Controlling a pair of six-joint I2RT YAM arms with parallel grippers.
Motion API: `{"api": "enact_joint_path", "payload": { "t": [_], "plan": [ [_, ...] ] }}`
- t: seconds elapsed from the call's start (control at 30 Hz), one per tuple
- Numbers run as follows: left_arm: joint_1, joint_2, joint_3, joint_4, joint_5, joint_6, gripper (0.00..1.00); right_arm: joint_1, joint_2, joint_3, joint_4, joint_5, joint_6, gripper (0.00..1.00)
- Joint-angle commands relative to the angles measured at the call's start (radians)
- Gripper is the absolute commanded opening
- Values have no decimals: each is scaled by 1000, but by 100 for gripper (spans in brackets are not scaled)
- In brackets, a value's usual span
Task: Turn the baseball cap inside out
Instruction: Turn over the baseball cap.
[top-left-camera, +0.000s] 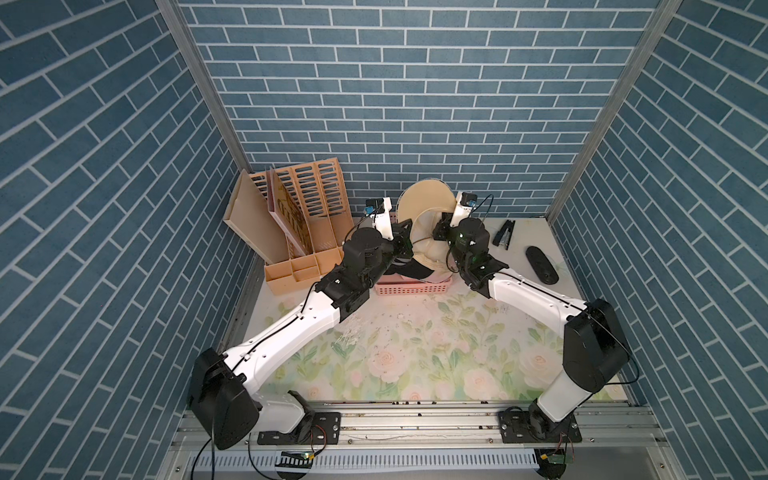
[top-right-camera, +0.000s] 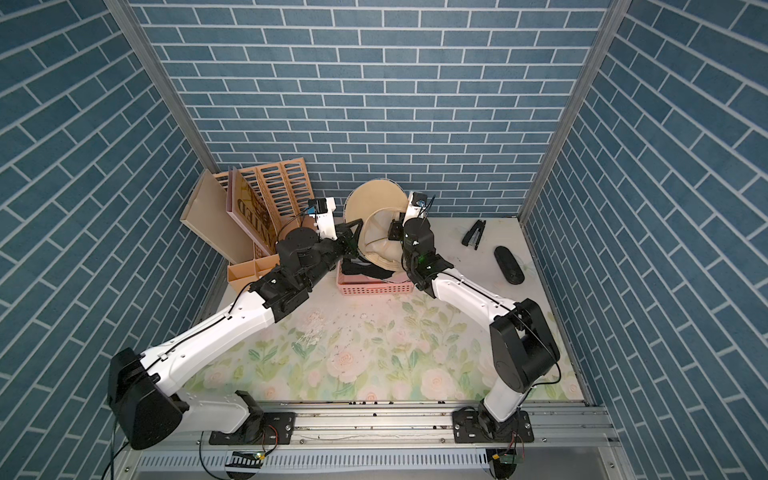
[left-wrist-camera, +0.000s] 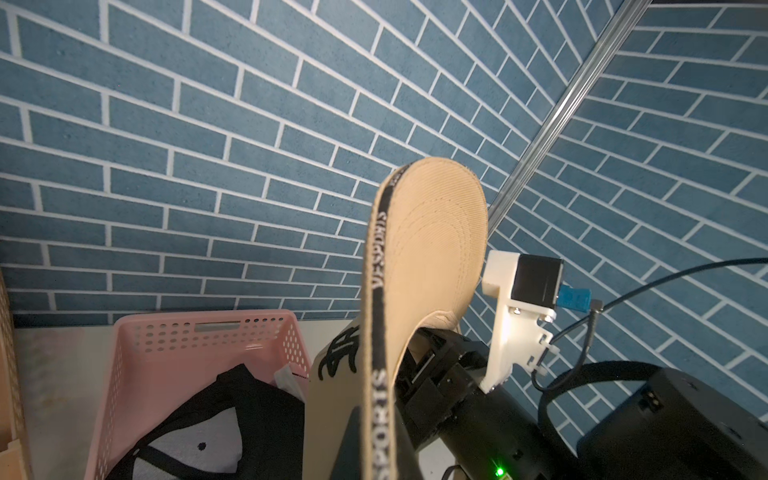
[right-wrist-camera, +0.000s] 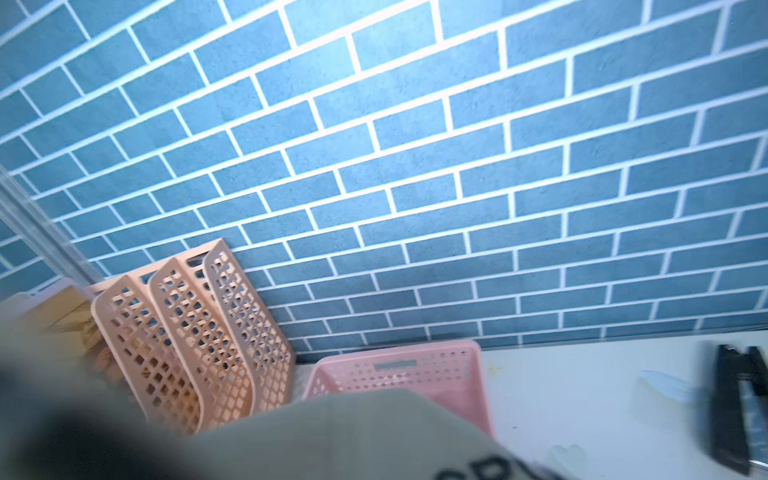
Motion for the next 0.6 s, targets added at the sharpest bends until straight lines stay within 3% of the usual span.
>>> {"api": "enact_joint_path", "payload": {
  "t": [0.0, 0.1, 0.2, 0.37, 0.57],
  "plan": [
    [-2, -19, 32, -16, -17, 12, 0, 5, -42, 13, -60, 9, -74, 0],
    [1, -3, 48, -29, -46, 32, 0, 58, -58, 8, -135, -58, -207, 0],
    [10, 19, 70, -39, -40, 34, 0, 97, -96, -37, -166, -171, -318, 8],
    [12, 36, 84, -37, -30, 29, 0, 98, -141, -91, -182, -403, -390, 8],
    [20, 32, 79, -20, 10, -14, 0, 98, -69, -43, -249, -522, -433, 5]
  ]
}}
